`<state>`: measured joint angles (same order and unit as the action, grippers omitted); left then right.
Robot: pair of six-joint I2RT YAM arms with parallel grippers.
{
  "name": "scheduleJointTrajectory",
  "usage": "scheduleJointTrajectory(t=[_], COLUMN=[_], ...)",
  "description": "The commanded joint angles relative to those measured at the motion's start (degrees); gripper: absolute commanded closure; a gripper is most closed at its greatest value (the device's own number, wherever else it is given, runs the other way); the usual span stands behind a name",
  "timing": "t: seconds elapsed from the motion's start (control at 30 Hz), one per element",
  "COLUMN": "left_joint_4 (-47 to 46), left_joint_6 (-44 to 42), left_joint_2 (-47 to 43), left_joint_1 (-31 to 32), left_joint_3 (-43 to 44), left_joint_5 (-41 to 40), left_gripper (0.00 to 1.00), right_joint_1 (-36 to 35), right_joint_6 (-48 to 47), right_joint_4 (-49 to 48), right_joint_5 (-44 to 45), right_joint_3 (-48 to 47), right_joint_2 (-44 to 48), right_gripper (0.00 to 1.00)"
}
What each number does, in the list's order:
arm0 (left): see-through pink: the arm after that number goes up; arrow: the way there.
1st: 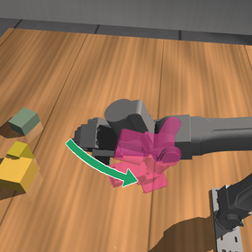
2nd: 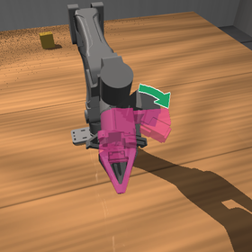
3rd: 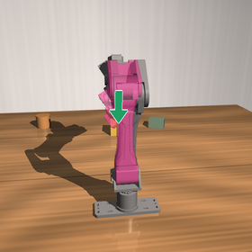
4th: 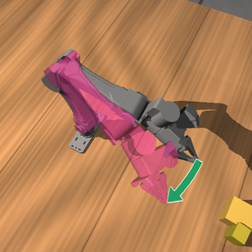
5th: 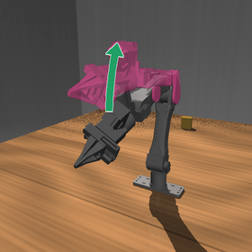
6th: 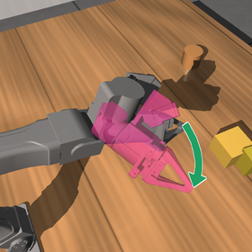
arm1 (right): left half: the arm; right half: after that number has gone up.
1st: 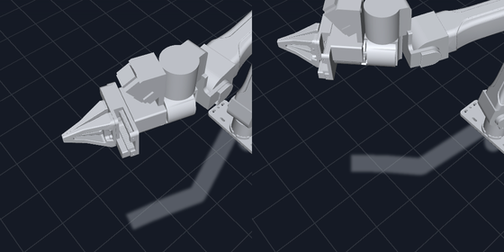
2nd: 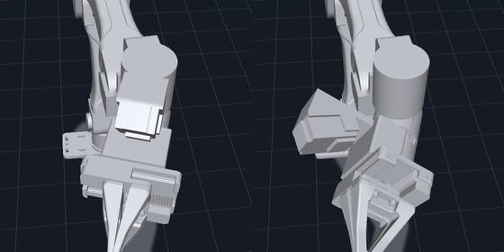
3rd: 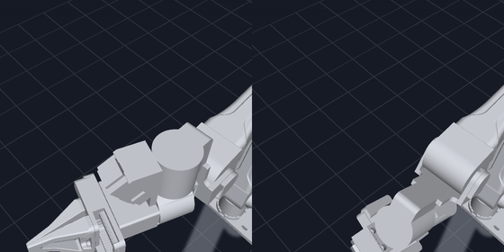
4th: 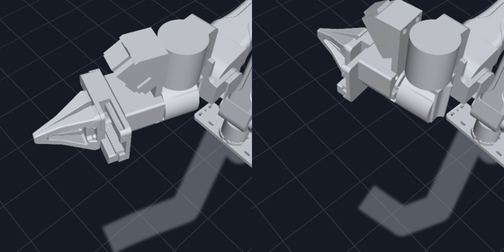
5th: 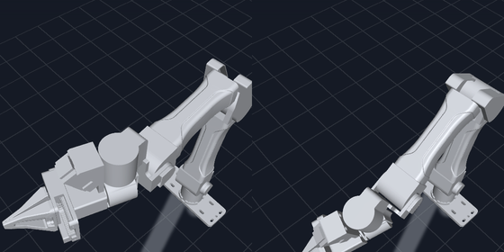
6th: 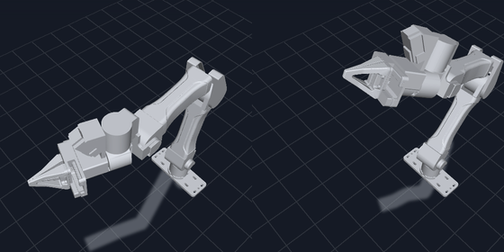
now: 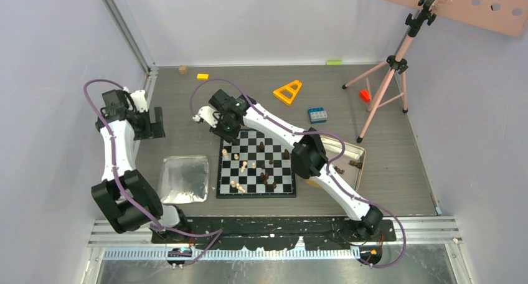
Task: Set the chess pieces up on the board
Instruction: Place the chess piece on the chessboard, then pick up the chess piece from the chessboard.
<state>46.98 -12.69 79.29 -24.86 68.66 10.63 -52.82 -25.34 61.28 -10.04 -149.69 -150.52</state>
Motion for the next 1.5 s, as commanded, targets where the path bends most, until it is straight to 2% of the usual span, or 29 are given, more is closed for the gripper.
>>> scheduleJointTrajectory(t=[0.0,0.2,0.47,0.77,1.0,1.2,1.33,1.47], left_joint_4=[-0.9,-0.8,-0.5,-0.2,-1.0,0.6,2.3,3.0], left_joint_6=[-0.6,-0.4,-0.3,-0.9,-1.2,-3.7,-7.4,-11.1], left_joint_2=[-0.4,-0.4,-0.7,-1.4,-3.6,-7.0,-9.5,-10.7], left_joint_1=[-0.5,-0.4,-0.4,-0.5,-0.4,0.0,6.4,21.8], left_joint_3=[1.1,1.2,1.1,1.6,1.9,1.6,0.8,0.5], left_joint_5=[1.3,1.8,2.0,4.0,10.5,23.3,27.8,22.8], left_gripper=[0.00,0.00,0.00,0.00,0.00,0.00,0.05,0.08], right_joint_1=[-0.3,-0.2,-0.1,0.3,1.5,4.5,9.2,15.0], right_joint_6=[0.9,0.8,1.1,1.6,2.5,4.1,6.5,7.5], right_joint_4=[-1.8,-1.8,-1.8,-1.0,0.2,1.3,1.0,-2.9], right_joint_5=[-1.7,-1.2,-1.2,-1.0,-1.9,-5.3,-10.8,-14.0], right_joint_3=[-1.1,0.2,2.1,5.0,9.5,18.6,26.2,36.0], right_joint_2=[0.5,1.0,2.1,6.9,14.1,24.4,30.8,38.3], right_gripper=[0.74,0.73,0.61,0.53,0.47,0.44,0.44,0.46])
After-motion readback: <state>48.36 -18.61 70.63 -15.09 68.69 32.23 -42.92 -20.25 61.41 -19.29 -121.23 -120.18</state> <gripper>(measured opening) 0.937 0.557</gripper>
